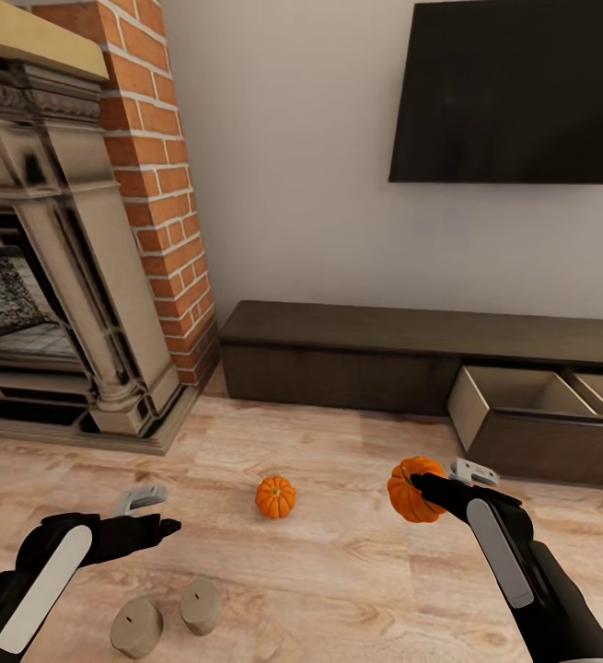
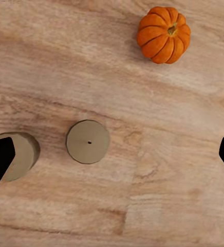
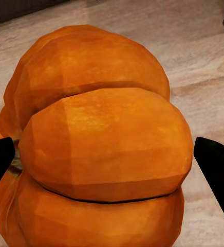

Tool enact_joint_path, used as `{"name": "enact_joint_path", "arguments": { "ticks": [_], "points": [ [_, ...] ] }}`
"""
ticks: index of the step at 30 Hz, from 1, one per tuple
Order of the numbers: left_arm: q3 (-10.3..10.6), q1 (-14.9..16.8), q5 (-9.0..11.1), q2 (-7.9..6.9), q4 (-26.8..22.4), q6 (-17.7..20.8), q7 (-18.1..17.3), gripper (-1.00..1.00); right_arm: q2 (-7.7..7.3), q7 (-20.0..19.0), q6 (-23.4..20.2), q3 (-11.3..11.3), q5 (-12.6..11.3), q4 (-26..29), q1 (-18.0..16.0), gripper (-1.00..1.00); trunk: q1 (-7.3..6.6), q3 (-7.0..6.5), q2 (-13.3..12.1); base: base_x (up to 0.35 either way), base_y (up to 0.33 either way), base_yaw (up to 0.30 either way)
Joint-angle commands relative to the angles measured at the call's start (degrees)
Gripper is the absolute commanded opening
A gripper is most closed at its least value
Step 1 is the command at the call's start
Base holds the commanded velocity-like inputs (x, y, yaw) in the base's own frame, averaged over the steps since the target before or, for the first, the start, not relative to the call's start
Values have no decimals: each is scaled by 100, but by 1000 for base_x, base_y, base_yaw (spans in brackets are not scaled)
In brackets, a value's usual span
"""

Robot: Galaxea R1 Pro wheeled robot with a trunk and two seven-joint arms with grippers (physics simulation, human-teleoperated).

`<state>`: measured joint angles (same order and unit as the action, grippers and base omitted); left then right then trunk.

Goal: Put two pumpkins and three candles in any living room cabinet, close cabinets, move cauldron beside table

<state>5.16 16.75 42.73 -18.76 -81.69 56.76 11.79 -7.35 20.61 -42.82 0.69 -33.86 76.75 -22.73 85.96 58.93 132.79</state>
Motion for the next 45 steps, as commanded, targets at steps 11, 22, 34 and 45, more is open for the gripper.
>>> {"name": "enact_joint_path", "arguments": {
  "ticks": [11, 22, 34, 45],
  "points": [
    [11, 4, 60, -5, -5, 10, 65, 100, 5, 50, -7, 11, -54, 7, -4, -100, 0, 5, 2, 117, -79, 0],
    [11, 4, 60, -5, 3, 12, 65, 100, 5, -2, -7, 10, -56, -20, -4, -100, 0, 5, 2, 147, -14, 0],
    [19, 2, 60, -5, 10, 10, 68, 100, 5, -31, -7, 10, -56, -46, -4, -100, 0, 5, 2, 43, -77, 0],
    [20, 4, 52, -5, 12, 11, 69, 100, 5, -31, -7, 10, -55, -46, -4, -100, 0, 5, 2, 31, -168, -63]
  ]
}}
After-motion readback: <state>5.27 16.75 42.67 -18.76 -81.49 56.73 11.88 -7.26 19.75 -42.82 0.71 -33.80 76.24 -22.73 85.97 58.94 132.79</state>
